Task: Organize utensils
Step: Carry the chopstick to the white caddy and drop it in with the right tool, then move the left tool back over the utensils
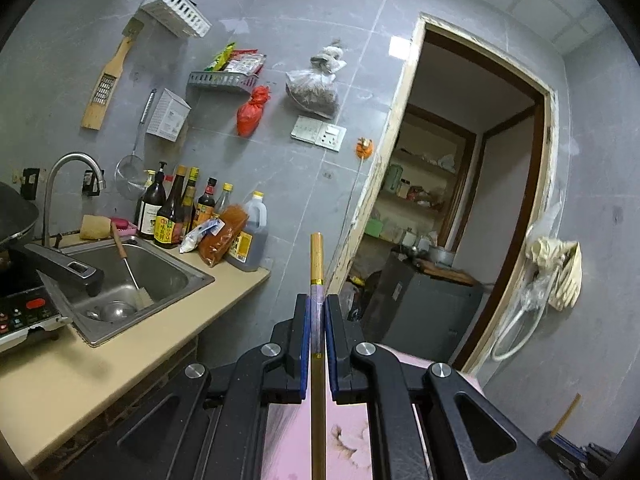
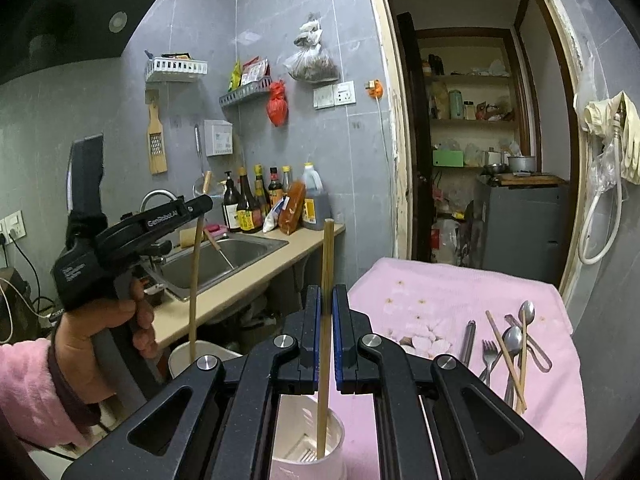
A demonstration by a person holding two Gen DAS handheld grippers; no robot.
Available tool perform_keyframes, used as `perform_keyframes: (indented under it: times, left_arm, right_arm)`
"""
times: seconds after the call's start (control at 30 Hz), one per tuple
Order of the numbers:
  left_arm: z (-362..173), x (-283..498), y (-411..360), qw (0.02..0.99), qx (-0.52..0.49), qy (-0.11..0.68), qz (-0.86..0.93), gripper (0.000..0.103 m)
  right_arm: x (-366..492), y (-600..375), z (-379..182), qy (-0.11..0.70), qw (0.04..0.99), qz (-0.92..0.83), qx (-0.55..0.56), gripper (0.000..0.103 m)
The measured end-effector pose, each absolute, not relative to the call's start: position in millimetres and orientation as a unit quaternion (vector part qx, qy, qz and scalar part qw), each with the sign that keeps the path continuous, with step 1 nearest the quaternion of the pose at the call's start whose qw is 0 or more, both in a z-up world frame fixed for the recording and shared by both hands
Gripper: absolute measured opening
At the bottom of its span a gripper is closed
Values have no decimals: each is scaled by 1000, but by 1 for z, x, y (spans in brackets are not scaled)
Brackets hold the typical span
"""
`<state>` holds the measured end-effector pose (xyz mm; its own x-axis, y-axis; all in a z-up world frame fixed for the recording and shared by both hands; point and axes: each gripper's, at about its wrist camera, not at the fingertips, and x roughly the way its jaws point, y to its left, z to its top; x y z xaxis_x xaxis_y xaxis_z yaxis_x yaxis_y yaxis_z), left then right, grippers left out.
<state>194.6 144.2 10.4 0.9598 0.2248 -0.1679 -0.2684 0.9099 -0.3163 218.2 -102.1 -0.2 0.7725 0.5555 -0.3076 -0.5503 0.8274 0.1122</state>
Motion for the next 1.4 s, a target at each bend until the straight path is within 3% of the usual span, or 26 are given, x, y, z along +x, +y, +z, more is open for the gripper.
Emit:
perform_keyframes:
  times: [0.5, 0.6, 0.67, 0.77, 0.9, 1.17, 1.27, 1.4]
  left_arm:
    - [-1, 170, 133, 976, -140, 123, 115, 7]
    - [-7, 164, 132, 974, -144, 146, 98, 8]
    - [-12, 162, 129, 972, -144, 164, 88, 22]
    - [-16, 155, 126, 969, -156, 173, 79, 45]
    - [-15, 148, 121, 969, -165, 169, 74, 55]
    - [13, 152, 81, 979, -131, 142, 69, 85]
    - [25, 156, 60, 982, -117, 131, 62, 94]
    - [40, 167, 29, 987, -105, 114, 41, 100]
  right_arm:
    - [219, -103, -13, 194, 933, 303, 9, 5]
    - [219, -105, -14, 202, 931, 304, 11, 10]
    - [218, -108, -13, 203, 931, 303, 19, 25]
    - [215, -118, -11, 198, 934, 297, 31, 31]
    - [211, -137, -2, 185, 943, 275, 40, 36]
    - [210, -189, 29, 146, 966, 205, 60, 76]
    - [212, -210, 39, 135, 973, 176, 61, 84]
    - [217, -236, 53, 122, 980, 148, 56, 90]
